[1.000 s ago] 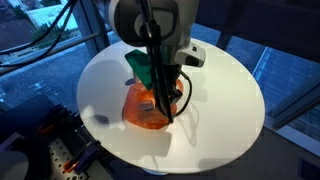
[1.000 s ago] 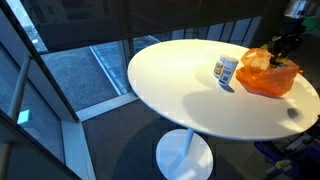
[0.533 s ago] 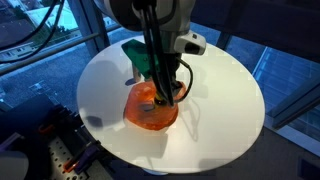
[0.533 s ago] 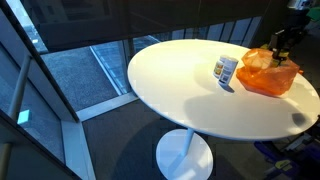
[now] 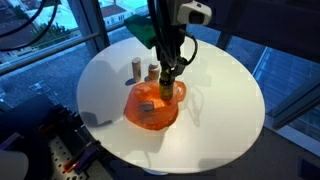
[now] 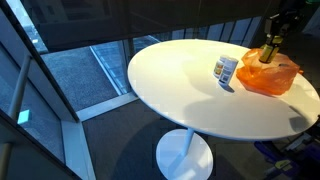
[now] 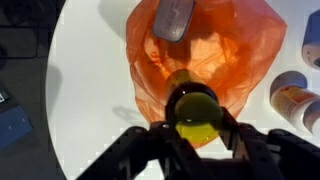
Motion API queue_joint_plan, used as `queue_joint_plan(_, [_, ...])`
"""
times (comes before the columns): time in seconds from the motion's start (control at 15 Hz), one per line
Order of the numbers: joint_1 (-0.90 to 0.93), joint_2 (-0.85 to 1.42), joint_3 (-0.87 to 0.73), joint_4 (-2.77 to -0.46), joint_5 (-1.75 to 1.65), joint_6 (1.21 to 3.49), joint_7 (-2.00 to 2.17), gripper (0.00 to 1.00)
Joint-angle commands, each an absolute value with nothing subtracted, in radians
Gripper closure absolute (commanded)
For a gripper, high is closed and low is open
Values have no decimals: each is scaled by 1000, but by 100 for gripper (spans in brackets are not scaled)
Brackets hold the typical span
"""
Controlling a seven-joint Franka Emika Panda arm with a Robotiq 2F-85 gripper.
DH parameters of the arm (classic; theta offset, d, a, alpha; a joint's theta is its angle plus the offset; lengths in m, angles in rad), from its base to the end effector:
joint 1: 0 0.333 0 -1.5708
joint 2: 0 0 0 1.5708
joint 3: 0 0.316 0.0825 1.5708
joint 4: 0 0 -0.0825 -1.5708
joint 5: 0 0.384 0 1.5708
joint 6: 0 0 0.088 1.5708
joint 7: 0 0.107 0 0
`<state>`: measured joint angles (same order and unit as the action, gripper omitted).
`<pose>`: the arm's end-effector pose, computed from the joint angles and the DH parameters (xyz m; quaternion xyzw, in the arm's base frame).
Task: Move the yellow and brown bottle to the table
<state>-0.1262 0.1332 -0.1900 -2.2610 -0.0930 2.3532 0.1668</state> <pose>0.5023 -0.1656 0.3005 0.9774 -0.2057 -0.0230 0.0433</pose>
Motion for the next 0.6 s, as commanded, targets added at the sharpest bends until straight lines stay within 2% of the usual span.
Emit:
queue_joint_plan(0.0, [-135, 131, -192, -2178, -94, 2282, 218, 80])
queue_joint_plan(0.53, [-182, 161, -230, -2035, -85, 2196, 258, 80])
